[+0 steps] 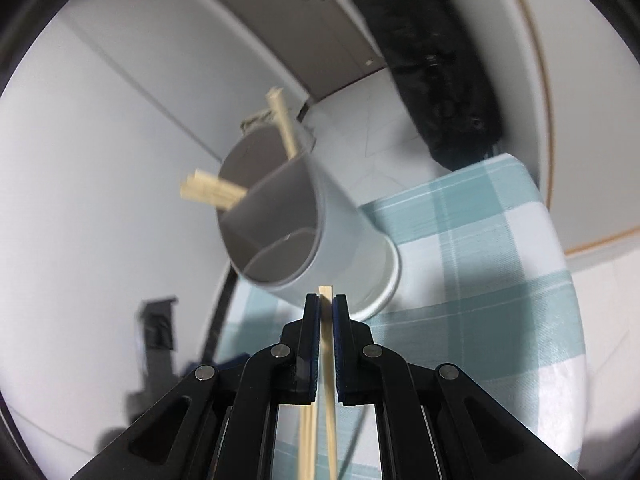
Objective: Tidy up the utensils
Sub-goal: 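Close the right gripper on a chopstick while the left gripper grasps another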
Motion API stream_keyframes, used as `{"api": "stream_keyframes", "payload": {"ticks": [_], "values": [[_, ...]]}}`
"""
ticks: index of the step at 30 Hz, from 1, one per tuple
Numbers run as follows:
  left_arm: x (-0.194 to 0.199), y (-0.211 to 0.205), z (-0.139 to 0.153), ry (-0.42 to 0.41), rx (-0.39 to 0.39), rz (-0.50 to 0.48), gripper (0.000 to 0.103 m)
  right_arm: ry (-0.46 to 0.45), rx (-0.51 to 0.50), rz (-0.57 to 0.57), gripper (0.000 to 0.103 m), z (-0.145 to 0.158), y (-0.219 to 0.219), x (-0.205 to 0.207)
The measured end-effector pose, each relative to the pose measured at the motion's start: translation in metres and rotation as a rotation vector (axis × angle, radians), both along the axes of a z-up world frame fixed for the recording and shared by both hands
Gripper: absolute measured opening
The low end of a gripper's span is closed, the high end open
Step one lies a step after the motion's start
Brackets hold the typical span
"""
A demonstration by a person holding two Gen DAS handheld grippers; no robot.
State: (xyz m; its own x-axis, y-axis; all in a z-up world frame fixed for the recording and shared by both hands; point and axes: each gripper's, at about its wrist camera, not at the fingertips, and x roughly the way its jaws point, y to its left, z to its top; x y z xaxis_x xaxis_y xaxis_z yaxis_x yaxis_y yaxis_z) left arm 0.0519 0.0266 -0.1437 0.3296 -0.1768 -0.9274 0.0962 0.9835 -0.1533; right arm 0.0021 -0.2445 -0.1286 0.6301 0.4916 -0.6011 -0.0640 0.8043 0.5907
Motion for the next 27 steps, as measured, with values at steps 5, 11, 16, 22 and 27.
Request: {"api": "stream_keyframes", "payload": {"ticks": [5,11,16,22,27], "values": [[0.004,-0.008,-0.006,0.009,0.073,0.005,0.076,-0.027,0.037,-0.057,0.005,0.012,-0.023,-0.011],[0.004,-0.017,-0.007,0.001,0.131,0.005,0.076,-0.065,0.002,-0.061,0.005,0.015,-0.030,-0.013],[0.005,-0.019,-0.005,-0.002,0.131,0.021,0.071,-0.072,-0.007,-0.065,0.005,0.019,-0.034,-0.016],[0.004,-0.032,-0.003,-0.025,0.125,-0.015,0.026,-0.081,-0.035,-0.061,0.005,0.020,-0.034,-0.014],[0.006,-0.036,-0.002,-0.032,0.120,-0.057,0.002,-0.074,-0.041,-0.057,0.005,0.017,-0.033,-0.012]]}}
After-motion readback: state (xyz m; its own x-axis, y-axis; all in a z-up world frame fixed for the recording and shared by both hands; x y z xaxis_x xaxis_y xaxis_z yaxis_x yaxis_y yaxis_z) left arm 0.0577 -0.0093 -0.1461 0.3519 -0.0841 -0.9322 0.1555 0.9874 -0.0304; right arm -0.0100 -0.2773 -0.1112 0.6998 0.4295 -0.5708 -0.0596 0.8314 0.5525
